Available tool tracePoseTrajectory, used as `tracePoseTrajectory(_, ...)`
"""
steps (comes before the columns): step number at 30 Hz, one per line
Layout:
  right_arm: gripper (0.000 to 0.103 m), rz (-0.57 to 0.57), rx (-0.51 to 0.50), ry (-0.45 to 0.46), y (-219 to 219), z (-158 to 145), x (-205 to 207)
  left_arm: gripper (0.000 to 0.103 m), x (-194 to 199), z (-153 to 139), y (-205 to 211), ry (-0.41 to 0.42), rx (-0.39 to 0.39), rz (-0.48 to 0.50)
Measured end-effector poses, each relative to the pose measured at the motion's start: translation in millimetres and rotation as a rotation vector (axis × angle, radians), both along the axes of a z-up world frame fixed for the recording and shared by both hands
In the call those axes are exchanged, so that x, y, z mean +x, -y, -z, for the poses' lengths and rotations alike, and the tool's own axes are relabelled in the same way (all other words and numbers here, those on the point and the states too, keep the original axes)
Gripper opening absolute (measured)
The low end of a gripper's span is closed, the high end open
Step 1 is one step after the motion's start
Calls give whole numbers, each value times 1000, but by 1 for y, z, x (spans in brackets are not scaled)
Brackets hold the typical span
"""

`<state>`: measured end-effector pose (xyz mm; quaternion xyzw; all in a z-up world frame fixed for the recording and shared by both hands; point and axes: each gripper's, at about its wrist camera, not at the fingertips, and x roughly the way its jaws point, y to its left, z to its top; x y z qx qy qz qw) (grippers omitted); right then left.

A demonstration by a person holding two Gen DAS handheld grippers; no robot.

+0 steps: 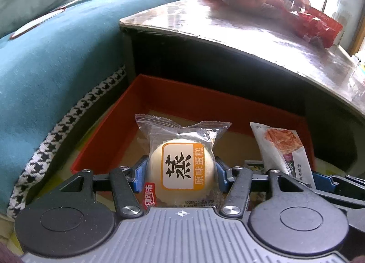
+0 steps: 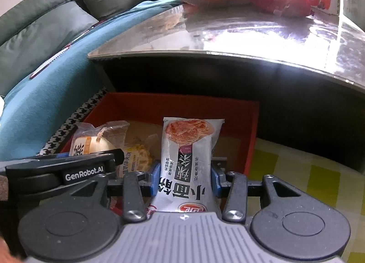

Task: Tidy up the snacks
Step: 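Carry the bun bag and noodle packet over the red box with both tools, then lower both snacks into the red box and open both tools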

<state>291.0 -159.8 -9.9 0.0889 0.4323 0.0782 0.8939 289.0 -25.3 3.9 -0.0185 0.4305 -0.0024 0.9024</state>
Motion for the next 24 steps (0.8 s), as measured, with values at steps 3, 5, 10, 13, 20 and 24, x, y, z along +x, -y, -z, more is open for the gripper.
tracePoseTrajectory(3,46,-1,-3,0,0,4,5,66,4,4,-2,-9,-4,-7)
tracePoseTrajectory(5,46,-3,-3,-4,0,6,7,66,8,7,-2,-14,-2,-12)
tracePoseTrajectory(10,47,1,2,-3,1,9,11,66,11,11,-3,-21,5,-14)
tracePoseTrajectory(13,47,5,-2,4,2,10,11,68,12,12,-2,-21,12,-16)
tracePoseTrajectory(20,48,13,-5,13,3,8,9,78,13,11,-3,-19,19,-29)
tracePoseTrajectory(24,48,20,-5,18,4,3,5,84,11,5,-4,-5,17,-33)
